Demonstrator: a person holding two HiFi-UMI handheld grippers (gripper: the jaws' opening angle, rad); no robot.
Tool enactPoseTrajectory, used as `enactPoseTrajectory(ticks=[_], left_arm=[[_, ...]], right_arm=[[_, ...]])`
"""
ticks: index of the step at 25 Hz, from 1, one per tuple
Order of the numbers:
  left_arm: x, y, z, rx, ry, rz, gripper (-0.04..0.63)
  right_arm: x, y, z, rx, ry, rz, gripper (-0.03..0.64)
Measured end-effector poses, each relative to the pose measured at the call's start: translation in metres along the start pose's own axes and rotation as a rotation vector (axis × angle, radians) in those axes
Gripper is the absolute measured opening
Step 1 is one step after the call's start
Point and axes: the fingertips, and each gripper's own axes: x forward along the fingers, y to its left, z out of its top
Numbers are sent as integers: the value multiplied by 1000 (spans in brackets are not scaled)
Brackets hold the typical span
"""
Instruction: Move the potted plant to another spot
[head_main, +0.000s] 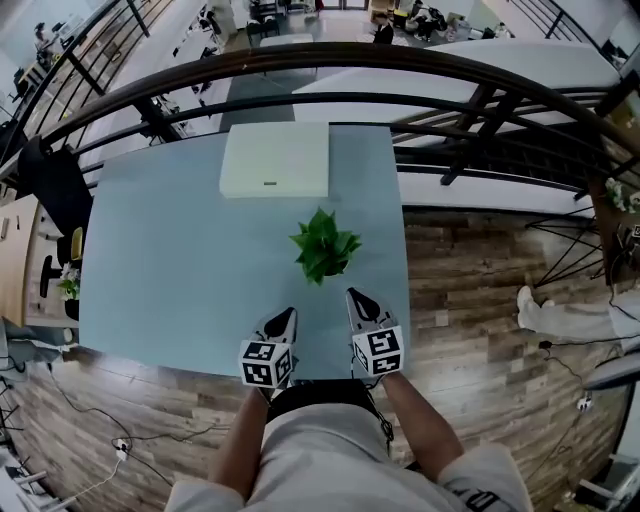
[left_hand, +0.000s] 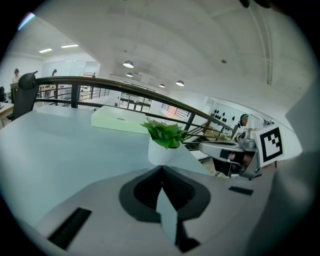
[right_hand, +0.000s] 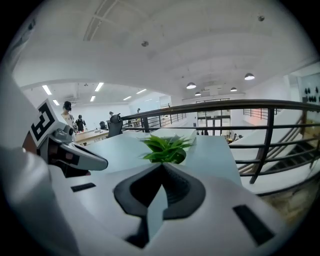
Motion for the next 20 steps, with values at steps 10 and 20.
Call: enactPoseTrajectory(ticks=[10,20], left_arm=[[-72,-17,30,18,-119,-79,12],[-113,-37,118,117,-344,-96,12]], right_arm=[[-49,39,76,-60,-136,-71,2],[-86,57,144,-101,-282,-131,3]])
